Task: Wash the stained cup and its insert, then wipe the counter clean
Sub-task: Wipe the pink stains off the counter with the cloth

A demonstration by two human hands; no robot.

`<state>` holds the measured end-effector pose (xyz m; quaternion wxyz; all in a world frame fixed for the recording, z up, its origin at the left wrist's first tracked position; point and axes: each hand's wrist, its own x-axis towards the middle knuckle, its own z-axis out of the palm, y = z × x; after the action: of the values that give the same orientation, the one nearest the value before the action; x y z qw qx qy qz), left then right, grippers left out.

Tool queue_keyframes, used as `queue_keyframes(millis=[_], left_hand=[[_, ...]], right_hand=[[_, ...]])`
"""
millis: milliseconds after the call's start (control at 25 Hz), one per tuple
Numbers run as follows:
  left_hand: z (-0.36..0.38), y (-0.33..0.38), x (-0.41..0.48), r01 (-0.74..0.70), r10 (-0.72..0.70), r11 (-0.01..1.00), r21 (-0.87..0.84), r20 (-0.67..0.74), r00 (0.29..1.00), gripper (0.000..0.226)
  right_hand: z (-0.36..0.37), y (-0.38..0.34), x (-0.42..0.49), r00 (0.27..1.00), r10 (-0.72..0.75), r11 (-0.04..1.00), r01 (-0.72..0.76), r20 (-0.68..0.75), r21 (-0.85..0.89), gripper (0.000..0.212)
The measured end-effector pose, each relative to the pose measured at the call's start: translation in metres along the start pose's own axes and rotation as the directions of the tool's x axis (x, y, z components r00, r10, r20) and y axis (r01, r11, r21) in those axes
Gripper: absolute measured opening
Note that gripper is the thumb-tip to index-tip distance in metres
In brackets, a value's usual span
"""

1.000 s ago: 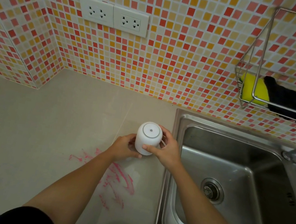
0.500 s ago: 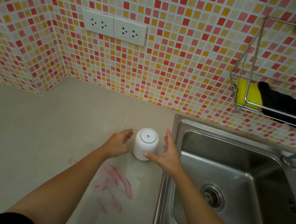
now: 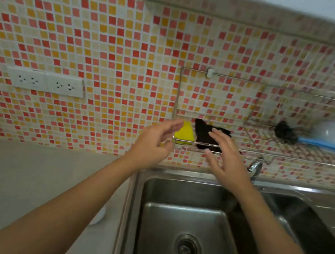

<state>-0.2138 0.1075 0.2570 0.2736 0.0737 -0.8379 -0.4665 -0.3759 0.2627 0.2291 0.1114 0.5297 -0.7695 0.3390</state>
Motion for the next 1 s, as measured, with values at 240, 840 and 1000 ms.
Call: queue_keyframes(millis=[240,840,1000], left_hand=[[0.069,0.013,0.107,0.045,-0.078,0.979,0.199,0.16,0.984,0.047],[0.122,-0.028,0.182,-0.071,-0.546,0.586,0.807,0.458,0.702,0.071],[0.126,-0.019,0.18,-0.189,-0.503,0.519,0.834,0.476,0.721,0.047]], right_hand=[[-0.066,0.116,0.015,0.964,0.203,0.901,-0.117,0.169,-0.418,0.076],[-0.06,0.152,0.005,0.951,0.163,0.876,-0.018,0.261,-0.482,0.071],[-0.058,0.152,0.004,0.954,0.158,0.877,-0.016,0.256,-0.48,0.074]])
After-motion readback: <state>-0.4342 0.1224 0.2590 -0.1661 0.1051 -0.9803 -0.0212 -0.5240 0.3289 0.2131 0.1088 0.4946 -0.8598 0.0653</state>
